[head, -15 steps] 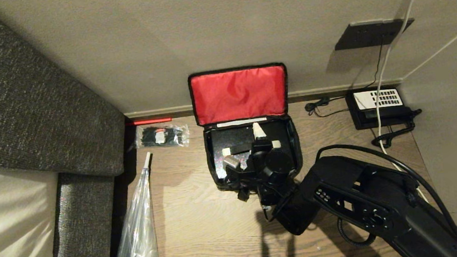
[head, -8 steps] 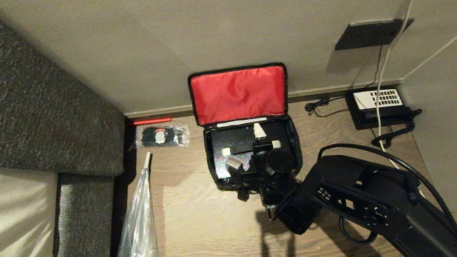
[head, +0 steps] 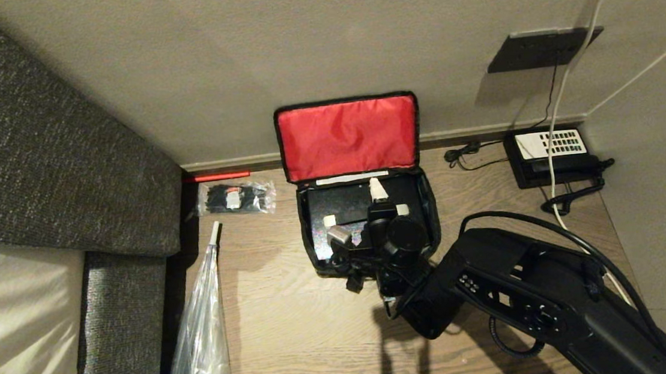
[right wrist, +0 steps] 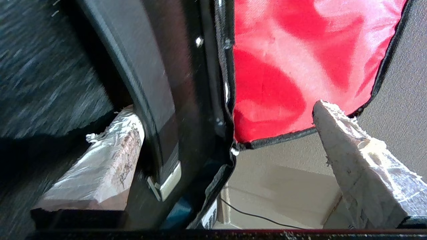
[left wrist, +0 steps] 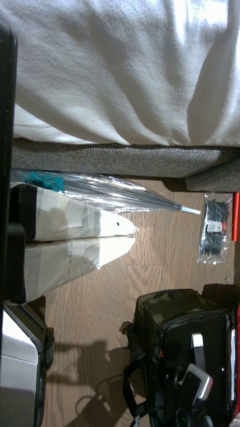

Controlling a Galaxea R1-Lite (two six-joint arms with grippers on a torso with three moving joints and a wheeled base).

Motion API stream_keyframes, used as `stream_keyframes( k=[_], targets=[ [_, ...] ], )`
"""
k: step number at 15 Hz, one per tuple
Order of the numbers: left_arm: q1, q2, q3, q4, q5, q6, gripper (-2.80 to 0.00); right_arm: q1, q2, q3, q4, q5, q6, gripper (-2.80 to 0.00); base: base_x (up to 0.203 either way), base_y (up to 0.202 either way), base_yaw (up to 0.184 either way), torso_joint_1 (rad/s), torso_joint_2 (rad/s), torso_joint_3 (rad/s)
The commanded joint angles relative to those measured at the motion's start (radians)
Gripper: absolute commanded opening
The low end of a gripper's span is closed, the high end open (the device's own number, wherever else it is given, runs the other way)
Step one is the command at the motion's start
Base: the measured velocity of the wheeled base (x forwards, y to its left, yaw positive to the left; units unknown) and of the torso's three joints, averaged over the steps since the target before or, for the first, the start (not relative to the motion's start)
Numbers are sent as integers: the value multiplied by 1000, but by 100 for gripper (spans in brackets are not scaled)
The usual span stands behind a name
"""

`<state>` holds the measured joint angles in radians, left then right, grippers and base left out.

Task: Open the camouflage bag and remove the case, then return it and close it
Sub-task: Grip the handle

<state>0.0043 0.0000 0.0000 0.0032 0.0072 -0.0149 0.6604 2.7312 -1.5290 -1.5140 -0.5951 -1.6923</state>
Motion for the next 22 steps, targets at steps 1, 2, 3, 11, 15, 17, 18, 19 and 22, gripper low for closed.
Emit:
stream_keyframes(
  k=[1,2,3,11,15,17,18,19,22],
  targets=[
    [0,-2,3,0,0,0,-280,-3,10,-61,-1,-2,-4,0,0,0,0,0,0,0],
    [0,-2,3,0,0,0,-280,-8,16,-88,0,-2,-3,0,0,0,0,0,0,0],
    [0,-2,3,0,0,0,-280,-15,29,-105,1,2,-7,0,0,0,0,0,0,0],
    [0,-2,3,0,0,0,-280,-48,62,-203,26,21,-13,0,0,0,0,0,0,0],
    [0,-2,3,0,0,0,-280,-48,59,-188,35,21,-10,0,0,0,0,0,0,0],
    [0,-2,3,0,0,0,-280,-48,59,-188,28,23,-9,0,0,0,0,0,0,0],
    [0,-2,3,0,0,0,-280,-48,59,-186,31,23,-6,0,0,0,0,0,0,0],
    [0,-2,3,0,0,0,-280,-48,59,-186,34,21,-6,0,0,0,0,0,0,0],
    [0,-2,3,0,0,0,-280,-48,59,-186,40,20,-2,0,0,0,0,0,0,0]
  ],
)
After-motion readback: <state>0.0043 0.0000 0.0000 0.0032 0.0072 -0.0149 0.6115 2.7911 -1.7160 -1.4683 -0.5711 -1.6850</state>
